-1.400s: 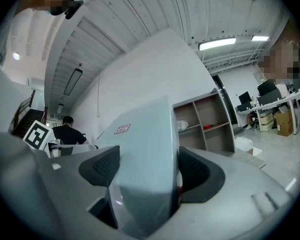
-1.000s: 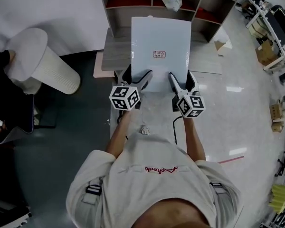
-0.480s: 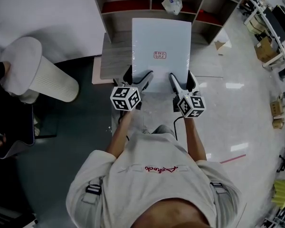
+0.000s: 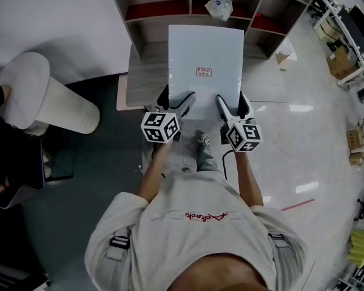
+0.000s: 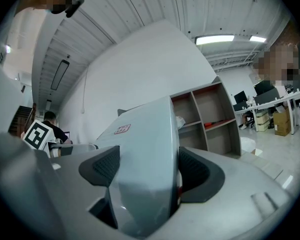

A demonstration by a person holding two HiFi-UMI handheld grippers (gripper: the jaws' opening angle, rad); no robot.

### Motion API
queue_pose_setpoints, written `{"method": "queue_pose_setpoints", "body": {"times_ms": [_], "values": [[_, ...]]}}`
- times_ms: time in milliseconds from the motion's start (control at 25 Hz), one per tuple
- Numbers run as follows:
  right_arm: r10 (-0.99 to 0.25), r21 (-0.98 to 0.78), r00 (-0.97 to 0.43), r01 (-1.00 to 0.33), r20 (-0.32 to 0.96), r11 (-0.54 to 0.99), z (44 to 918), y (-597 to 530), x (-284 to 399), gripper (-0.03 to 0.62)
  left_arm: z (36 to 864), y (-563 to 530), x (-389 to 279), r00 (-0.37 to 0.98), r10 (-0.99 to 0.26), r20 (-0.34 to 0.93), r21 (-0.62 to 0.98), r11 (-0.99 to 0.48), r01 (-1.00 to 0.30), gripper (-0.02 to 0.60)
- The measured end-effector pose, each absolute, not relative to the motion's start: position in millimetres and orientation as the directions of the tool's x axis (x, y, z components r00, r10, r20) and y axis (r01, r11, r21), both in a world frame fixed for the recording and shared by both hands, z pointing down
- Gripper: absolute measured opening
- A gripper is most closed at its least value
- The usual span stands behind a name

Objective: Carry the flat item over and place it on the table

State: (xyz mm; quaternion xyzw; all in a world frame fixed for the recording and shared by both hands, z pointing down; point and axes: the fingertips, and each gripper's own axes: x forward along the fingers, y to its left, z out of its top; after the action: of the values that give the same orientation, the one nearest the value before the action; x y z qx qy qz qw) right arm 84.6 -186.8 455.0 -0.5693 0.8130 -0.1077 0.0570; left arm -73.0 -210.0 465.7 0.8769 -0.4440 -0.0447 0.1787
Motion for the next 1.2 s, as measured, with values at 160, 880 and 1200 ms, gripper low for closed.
{"method": "queue_pose_setpoints", "body": {"times_ms": [160,880,1200], "values": [[-0.935,-0.235,-0.354,-0.911,0.026,0.339,455,-213,89,0.376,466,-235,-68,0.593,-0.801,0.077,0.353,-0.535,-0.768,0.442],[-0.921,-0.242,-0.389,-0.894,-0.004,0.378,437,-334,140,0.374,445,-350,-18,0.553,-0.83,0.071,0.315,-0.508,-0.802,0.442],[-0.907,-0.243,-0.42,-0.88,0.001,0.407,445,-368,158,0.374,454,-378,-1,0.523,-0.849,0.078,0.312,-0.477,-0.822,0.44]]}}
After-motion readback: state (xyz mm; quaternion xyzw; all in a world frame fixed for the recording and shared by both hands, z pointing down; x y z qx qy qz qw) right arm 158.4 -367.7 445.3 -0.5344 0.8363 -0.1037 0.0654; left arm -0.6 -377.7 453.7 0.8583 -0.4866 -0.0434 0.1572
